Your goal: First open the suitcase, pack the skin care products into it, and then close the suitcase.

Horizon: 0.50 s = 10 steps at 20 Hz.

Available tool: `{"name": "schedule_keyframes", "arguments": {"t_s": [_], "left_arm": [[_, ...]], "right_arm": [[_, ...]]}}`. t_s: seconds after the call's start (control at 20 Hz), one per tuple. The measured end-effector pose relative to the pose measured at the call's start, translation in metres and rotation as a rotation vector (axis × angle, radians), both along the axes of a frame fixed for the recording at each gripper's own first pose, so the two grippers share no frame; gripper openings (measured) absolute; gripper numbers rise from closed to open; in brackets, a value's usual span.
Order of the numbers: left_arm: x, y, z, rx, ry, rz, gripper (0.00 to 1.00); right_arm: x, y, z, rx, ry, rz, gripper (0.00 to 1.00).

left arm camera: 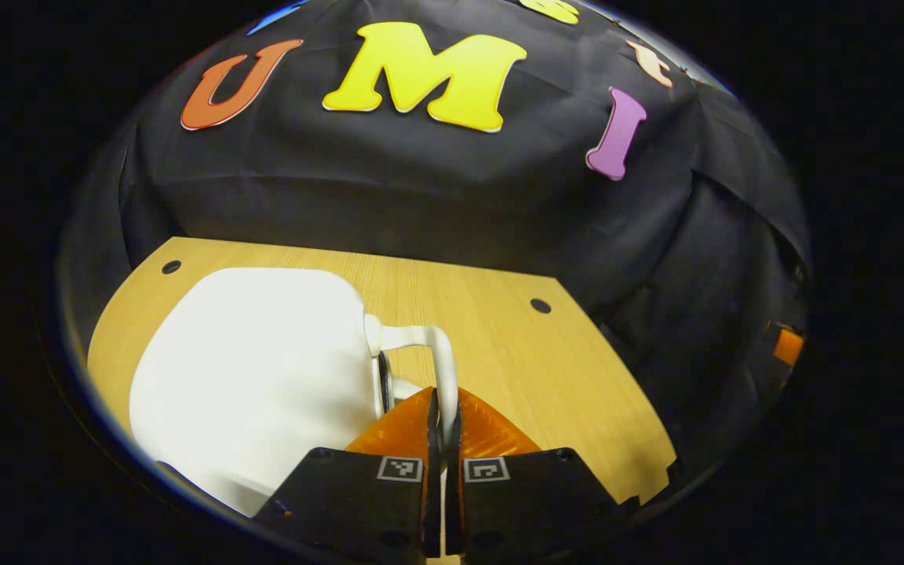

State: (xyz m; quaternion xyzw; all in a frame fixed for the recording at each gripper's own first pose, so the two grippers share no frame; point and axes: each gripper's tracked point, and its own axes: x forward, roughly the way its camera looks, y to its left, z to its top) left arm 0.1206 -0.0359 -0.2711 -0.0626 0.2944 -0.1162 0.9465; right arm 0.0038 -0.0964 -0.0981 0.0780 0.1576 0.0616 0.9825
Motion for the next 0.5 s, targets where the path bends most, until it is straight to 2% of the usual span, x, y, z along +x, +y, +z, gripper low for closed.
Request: {"name": "schedule_keyframes", "arguments": {"t_s": [0.1, 0.25, 0.35, 0.45, 0.5], "left_arm": [[-0.001, -0.006, -0.017, 0.044, 0.022, 0.013, 0.06], [-0.001, -0.013, -0.033, 0.088, 0.054, 0.028, 0.1], [-0.003, -0.017, -0.039, 0.114, 0.075, 0.023, 0.13], [-0.005, -0.026, -0.041, 0.11, 0.09, 0.0, 0.22], [-0.004, -0.027, -0.042, 0.1, 0.093, 0.009, 0.33]], "right_arm": [[-0.003, -0.002, -0.005, 0.012, 0.013, -0.014, 0.77], [-0.005, -0.001, -0.013, 0.018, 0.029, -0.029, 0.77], [-0.004, 0.002, -0.016, 0.016, 0.036, -0.037, 0.81], [-0.003, 0.007, -0.016, 0.017, 0.037, -0.044, 0.78], [-0.001, 0.009, -0.016, 0.014, 0.04, -0.049, 0.78]]}}
